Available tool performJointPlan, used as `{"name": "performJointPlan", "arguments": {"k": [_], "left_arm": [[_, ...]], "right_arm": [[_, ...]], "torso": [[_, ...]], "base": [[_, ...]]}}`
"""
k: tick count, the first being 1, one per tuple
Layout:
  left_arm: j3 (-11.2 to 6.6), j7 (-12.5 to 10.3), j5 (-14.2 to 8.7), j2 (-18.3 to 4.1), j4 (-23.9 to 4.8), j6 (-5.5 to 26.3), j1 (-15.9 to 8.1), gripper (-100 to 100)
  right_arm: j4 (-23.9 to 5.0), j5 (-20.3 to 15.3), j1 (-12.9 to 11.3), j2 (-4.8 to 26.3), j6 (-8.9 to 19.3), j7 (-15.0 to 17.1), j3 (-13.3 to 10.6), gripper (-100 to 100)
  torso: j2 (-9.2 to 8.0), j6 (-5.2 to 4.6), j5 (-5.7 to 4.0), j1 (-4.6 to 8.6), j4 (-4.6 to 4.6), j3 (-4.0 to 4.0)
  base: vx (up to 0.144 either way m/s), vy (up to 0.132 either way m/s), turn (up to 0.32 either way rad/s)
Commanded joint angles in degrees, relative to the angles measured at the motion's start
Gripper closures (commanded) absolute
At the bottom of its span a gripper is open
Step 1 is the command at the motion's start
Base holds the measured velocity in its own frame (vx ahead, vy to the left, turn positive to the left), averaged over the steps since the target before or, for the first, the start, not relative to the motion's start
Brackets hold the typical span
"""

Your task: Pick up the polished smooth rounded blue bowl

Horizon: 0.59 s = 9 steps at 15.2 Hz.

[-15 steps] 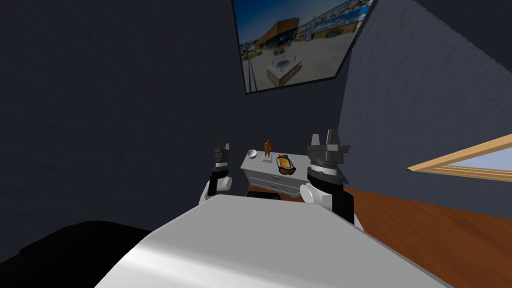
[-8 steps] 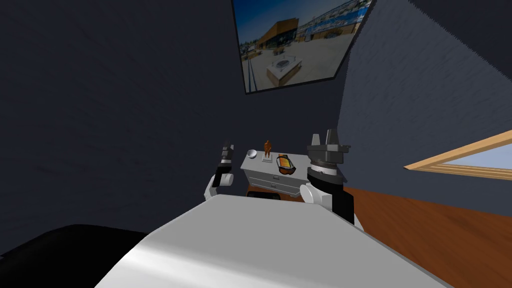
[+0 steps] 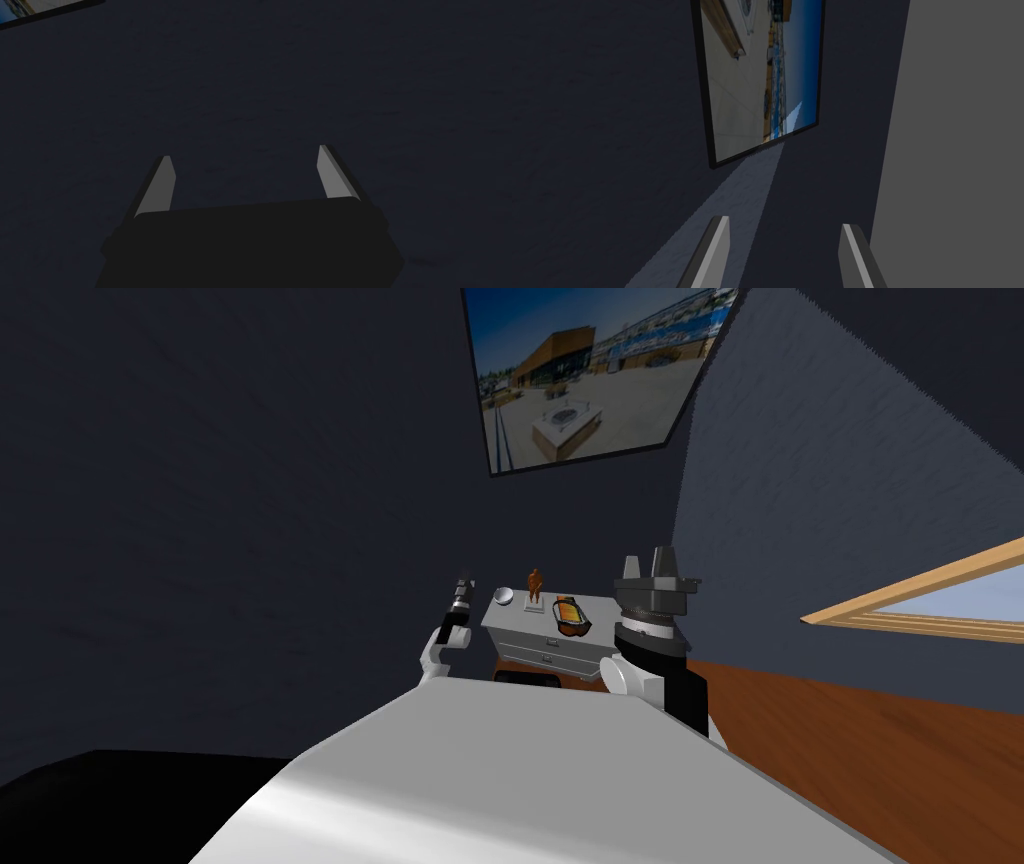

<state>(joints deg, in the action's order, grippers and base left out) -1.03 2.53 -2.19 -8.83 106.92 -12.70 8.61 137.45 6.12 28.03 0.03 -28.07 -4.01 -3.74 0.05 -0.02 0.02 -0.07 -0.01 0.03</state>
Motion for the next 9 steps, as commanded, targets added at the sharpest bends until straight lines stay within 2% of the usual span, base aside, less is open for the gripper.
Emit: {"name": "performJointPlan", "arguments": {"k": [1,2,3,5,6,8,9], "left_arm": [[0.10,-0.1,-0.1,-0.3,-2.9,2.9,-1.9,-100],[0.10,-0.1,-0.1,-0.3,-3.3,3.3,-1.9,-100],[0.11,-0.3,-0.3,-0.7,-5.6,4.8,-4.4,-100],[0.11,-0.3,-0.3,-0.7,-6.7,6.2,-4.4,-100],[0.11,-0.5,-0.6,-1.0,-8.6,8.2,-6.9,-100],[0.11,-0.5,-0.6,-1.0,-10.2,9.2,-7.1,-100],[0.11,-0.8,-0.8,-1.3,-11.5,11.5,-9.2,-100]], "right_arm": [[0.0,0.0,0.0,0.0,0.0,0.0,0.0,0],[0.0,0.0,0.0,0.0,0.0,0.0,0.0,0],[0.0,0.0,0.0,0.0,0.0,0.0,0.0,0],[0.0,0.0,0.0,0.0,0.0,0.0,0.0,0],[0.0,0.0,0.0,0.0,0.0,0.0,0.0,0],[0.0,0.0,0.0,0.0,0.0,0.0,0.0,0],[0.0,0.0,0.0,0.0,0.0,0.0,0.0,0]], "torso": [[0.00,0.00,0.00,0.00,0.00,0.00],[0.00,0.00,0.00,0.00,0.00,0.00],[0.00,0.02,0.00,0.01,0.00,0.00],[0.00,0.01,0.00,0.02,0.00,0.00],[0.00,0.02,-0.01,0.02,0.00,0.00],[0.00,0.00,-0.01,0.03,0.00,0.00],[-0.01,0.02,-0.01,0.03,0.00,0.00]], "base": [[0.000,0.016,-0.025],[0.002,0.011,-0.010],[0.003,0.011,-0.020],[0.002,0.010,-0.018],[0.001,0.010,-0.030],[0.001,0.011,-0.021],[0.000,0.008,-0.022]]}}
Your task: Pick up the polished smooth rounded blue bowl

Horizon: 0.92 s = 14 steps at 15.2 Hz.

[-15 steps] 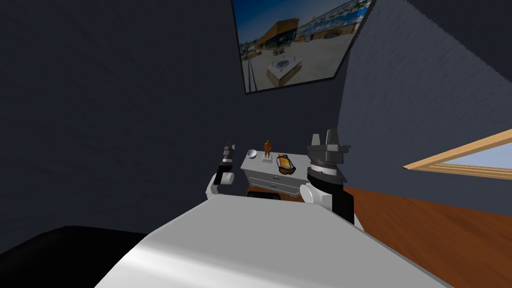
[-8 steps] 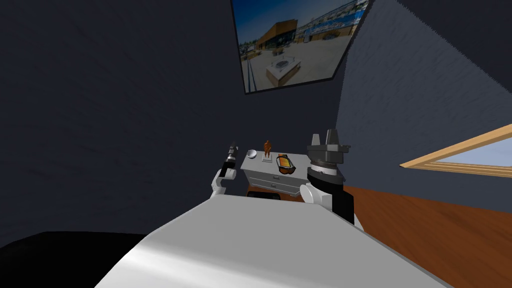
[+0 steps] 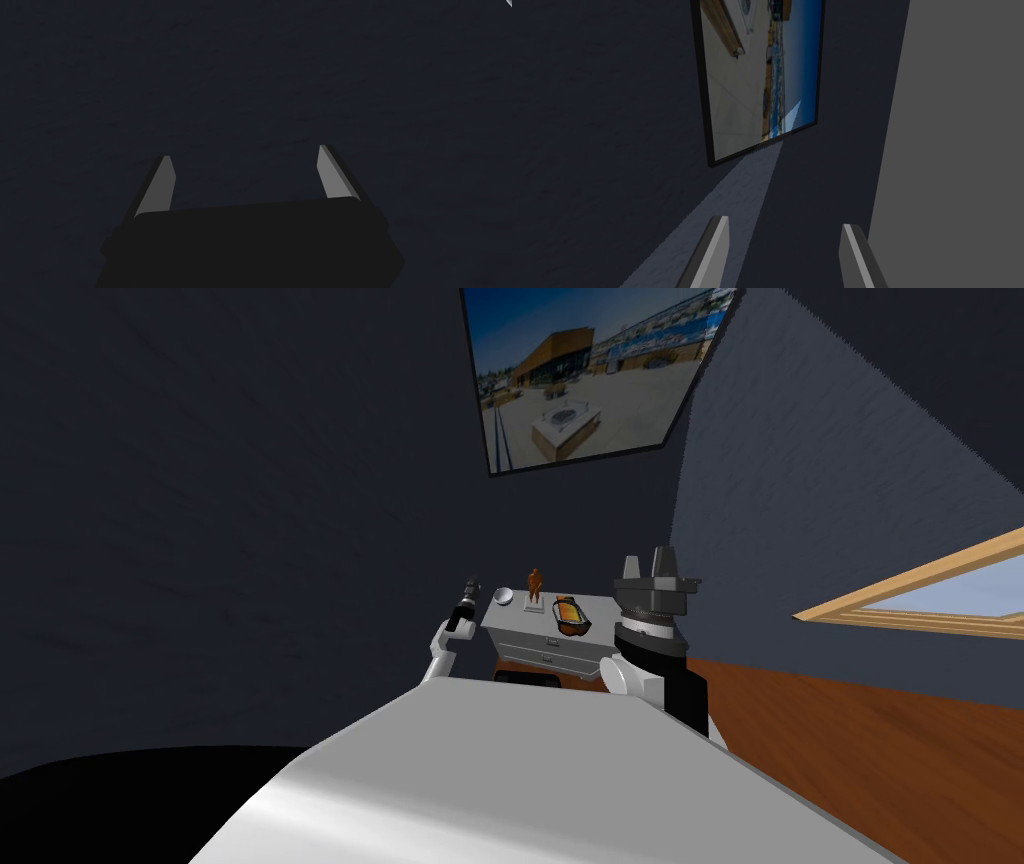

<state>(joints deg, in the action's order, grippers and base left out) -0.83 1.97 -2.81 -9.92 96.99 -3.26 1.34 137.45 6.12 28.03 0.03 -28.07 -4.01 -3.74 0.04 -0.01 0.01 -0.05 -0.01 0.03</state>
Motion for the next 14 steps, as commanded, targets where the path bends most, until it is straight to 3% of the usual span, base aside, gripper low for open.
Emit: {"name": "performJointPlan", "arguments": {"k": [1,2,3,5,6,8,9,11,13,14], "left_arm": [[-0.08,-0.2,-0.2,-0.2,-2.9,2.9,-2.5,-100],[-0.08,-0.2,-0.2,-0.2,-3.9,2.9,-2.5,-100],[-0.08,-0.5,-0.4,-0.4,-5.2,5.2,-4.8,-100],[-0.08,-0.5,-0.4,-0.4,-7.5,6.1,-5.3,-100],[-0.08,-0.7,-0.7,-0.6,-9.4,7.8,-7.6,-100],[-0.08,-0.7,-0.7,-0.6,-11.3,9.3,-8.0,-100],[-0.09,-0.9,-0.9,-0.8,-12.7,11.1,-10.2,-100],[-0.09,-0.9,-0.9,-0.8,-15.0,12.5,-10.9,-100],[-0.09,-0.9,-0.9,-0.8,-15.0,12.5,-10.9,-100],[-0.10,-1.2,-1.1,-0.9,-17.0,15.6,-13.4,-100]], "right_arm": [[0.0,0.0,0.0,0.0,0.0,0.0,0.0,0],[0.0,0.0,0.0,0.0,0.0,0.0,0.0,0],[0.0,0.0,0.0,0.0,0.0,0.0,0.0,0],[0.0,0.0,0.0,0.0,0.0,0.0,0.0,0],[0.0,0.0,0.0,0.0,0.0,0.0,0.0,0],[0.0,0.0,0.0,0.0,0.0,0.0,0.0,0],[0.0,0.0,0.0,0.0,0.0,0.0,0.0,0],[0.0,0.0,0.0,0.0,0.0,0.0,0.0,0],[0.0,0.0,0.0,0.0,0.0,0.0,0.0,0],[0.0,0.0,0.0,0.0,0.0,0.0,0.0,0]], "torso": [[0.00,0.00,0.00,0.00,0.00,0.00],[0.01,0.00,0.00,0.00,0.00,0.00],[0.00,0.01,0.00,0.00,-0.01,0.00],[0.01,0.00,0.00,0.00,0.00,0.01],[0.00,0.01,0.00,0.00,-0.01,0.00],[0.01,0.00,0.00,0.00,0.00,0.01],[0.01,0.01,0.00,0.00,-0.01,0.01],[0.01,0.00,0.00,0.00,0.00,0.01],[-0.01,0.02,0.00,0.00,0.00,-0.01],[-0.02,0.01,0.00,0.02,0.00,-0.01]], "base": [[0.001,0.011,-0.029],[0.003,0.010,-0.017],[0.003,0.012,-0.026],[0.002,0.012,-0.022],[0.003,0.013,-0.022],[0.004,0.012,-0.022],[0.003,0.011,-0.027],[0.003,0.012,-0.026],[0.000,0.004,0.002],[0.002,0.006,-0.023]]}}
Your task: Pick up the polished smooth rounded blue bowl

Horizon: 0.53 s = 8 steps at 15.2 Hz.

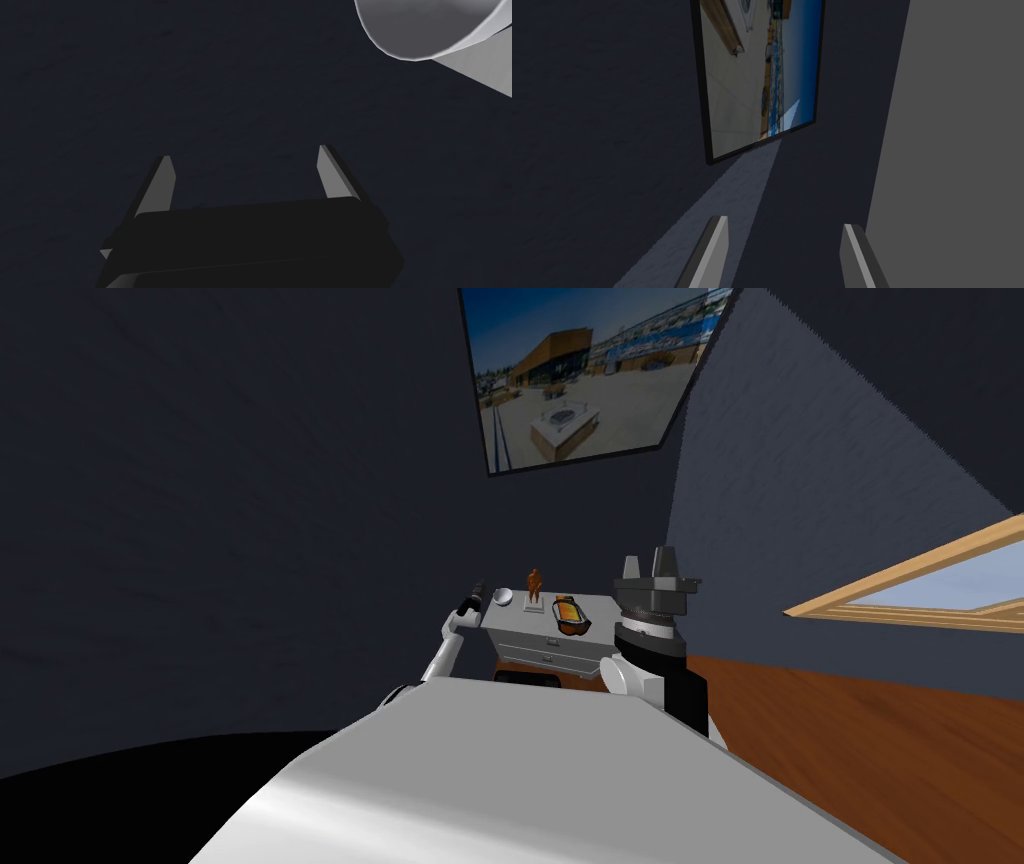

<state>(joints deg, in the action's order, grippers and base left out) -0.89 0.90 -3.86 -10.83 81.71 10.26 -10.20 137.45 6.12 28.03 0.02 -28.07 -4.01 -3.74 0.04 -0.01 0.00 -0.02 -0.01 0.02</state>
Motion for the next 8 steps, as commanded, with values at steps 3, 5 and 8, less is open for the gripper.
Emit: {"name": "performJointPlan", "arguments": {"k": [3,5,8], "left_arm": [[-0.05,-0.4,-0.3,0.0,-6.1,4.3,-5.0,-100],[-0.05,-0.4,-0.3,0.0,-7.4,5.6,-5.0,-100],[-0.07,-0.6,-0.6,0.0,-11.2,8.9,-7.9,-100]], "right_arm": [[0.0,0.0,0.0,0.0,0.0,0.0,0.0,0],[0.0,0.0,0.0,0.0,0.0,0.0,0.0,0],[0.0,0.0,0.0,0.0,0.0,0.0,0.0,0]], "torso": [[0.01,0.01,0.01,-0.01,-0.01,0.01],[0.02,0.00,0.01,-0.03,-0.01,0.01],[0.01,0.01,0.01,-0.03,-0.01,0.01]], "base": [[0.003,0.011,-0.027],[0.003,0.015,-0.024],[0.006,0.014,-0.026]]}}
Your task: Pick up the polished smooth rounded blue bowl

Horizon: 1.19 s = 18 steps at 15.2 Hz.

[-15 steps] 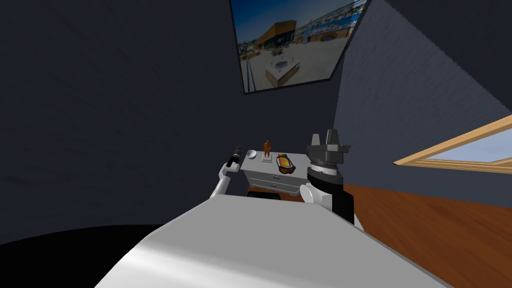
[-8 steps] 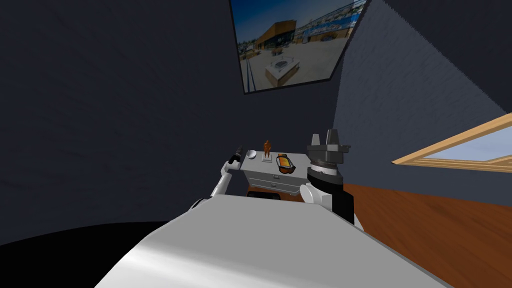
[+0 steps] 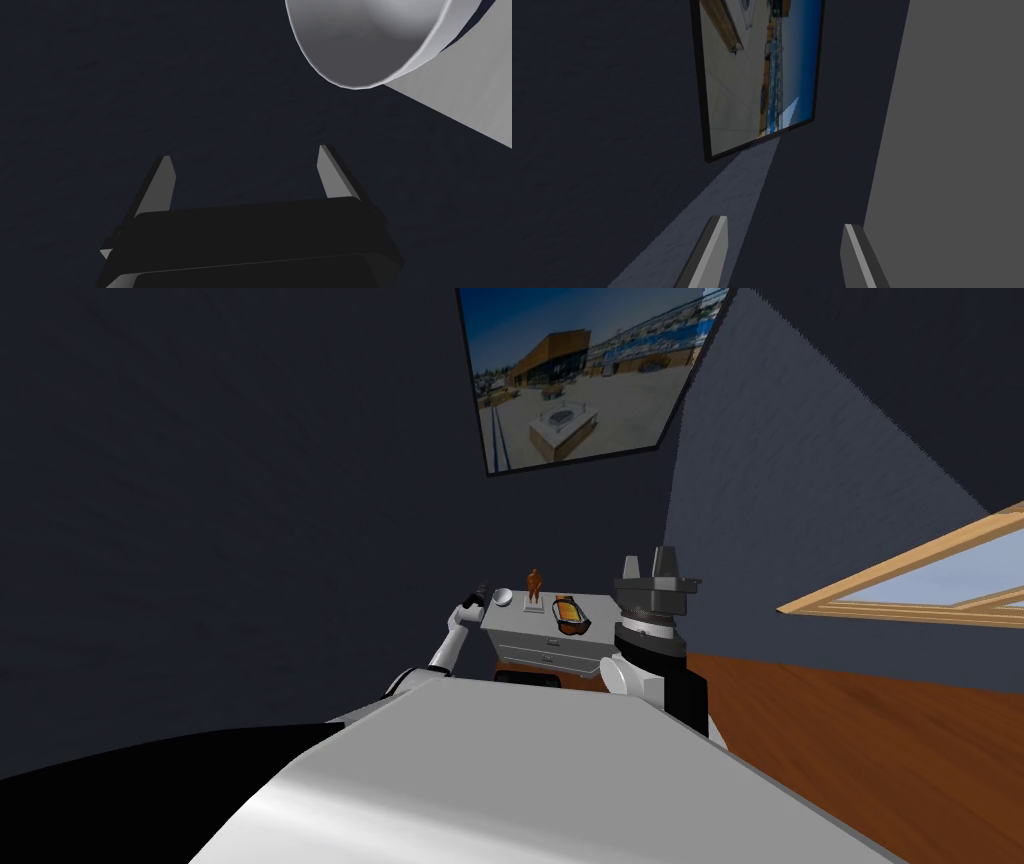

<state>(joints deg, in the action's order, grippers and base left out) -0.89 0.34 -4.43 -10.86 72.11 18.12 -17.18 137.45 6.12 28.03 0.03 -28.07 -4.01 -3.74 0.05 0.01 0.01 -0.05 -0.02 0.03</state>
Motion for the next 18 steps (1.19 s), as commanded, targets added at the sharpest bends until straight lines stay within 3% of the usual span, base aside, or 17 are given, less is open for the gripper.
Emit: {"name": "performJointPlan", "arguments": {"k": [1,2,4,5,8,9,11,12,15,16,18], "left_arm": [[-0.07,-0.1,0.0,0.0,-1.6,1.1,-0.9,-100],[-0.08,-0.3,-0.3,0.0,-3.7,3.3,-3.2,-100],[-0.08,-0.3,-0.3,0.0,-5.4,4.4,-3.8,-100],[-0.10,-0.5,-0.5,0.1,-6.9,6.5,-5.9,-100],[-0.10,-0.5,-0.5,0.1,-9.2,7.6,-6.6,-100],[-0.12,-0.8,-0.7,0.2,-11.4,10.2,-9.2,-100],[-0.12,-0.8,-0.7,0.2,-12.9,10.8,-9.4,-100],[-0.14,-1.0,-1.0,0.3,-14.5,13.2,-11.8,-100],[-0.14,-1.0,-1.0,0.3,-16.5,14.0,-12.1,-100],[-0.16,-1.3,-1.2,0.4,-18.3,16.8,-14.6,-100],[-0.16,-1.3,-1.2,0.4,-20.1,17.1,-14.8,-100]], "right_arm": [[0.0,0.0,0.0,0.0,0.0,0.0,0.0,0],[0.0,0.0,0.0,0.0,0.0,0.0,0.0,0],[0.0,0.0,0.0,0.0,0.0,0.0,0.0,0],[0.0,0.0,0.0,0.0,0.0,0.0,0.0,0],[0.0,0.0,0.0,0.0,0.0,0.0,0.0,0],[0.0,0.0,0.0,0.0,0.0,0.0,0.0,0],[0.0,0.0,0.0,0.0,0.0,0.0,0.0,0],[0.0,0.0,0.0,0.0,0.0,0.0,0.0,0],[0.0,0.0,0.0,0.0,0.0,0.0,0.0,0],[0.0,0.0,0.0,0.0,0.0,0.0,0.0,0],[0.0,0.0,0.0,0.0,0.0,0.0,0.0,0]], "torso": [[0.00,0.00,0.00,0.00,0.00,0.00],[-0.01,0.00,0.00,0.01,0.00,-0.01],[0.00,-0.01,-0.01,0.01,0.01,0.00],[-0.01,0.00,0.00,0.01,0.01,-0.01],[0.01,0.00,0.00,0.01,0.00,0.00],[0.00,0.00,0.00,0.01,0.00,0.00],[0.01,-0.01,-0.01,0.02,0.00,0.00],[0.00,0.00,0.00,0.01,0.00,0.00],[0.00,0.00,0.00,0.01,0.00,0.00],[-0.01,0.01,0.00,0.02,0.00,0.00],[0.01,-0.01,-0.01,0.02,0.01,0.00]], "base": [[0.003,0.008,0.002],[0.003,0.012,-0.023],[0.003,0.014,-0.024],[0.006,0.014,-0.025],[0.006,0.013,-0.016],[0.005,0.010,-0.021],[0.006,0.013,-0.027],[0.010,0.016,-0.029],[0.006,0.013,-0.015],[0.005,0.009,-0.021],[0.008,0.013,-0.027]]}}
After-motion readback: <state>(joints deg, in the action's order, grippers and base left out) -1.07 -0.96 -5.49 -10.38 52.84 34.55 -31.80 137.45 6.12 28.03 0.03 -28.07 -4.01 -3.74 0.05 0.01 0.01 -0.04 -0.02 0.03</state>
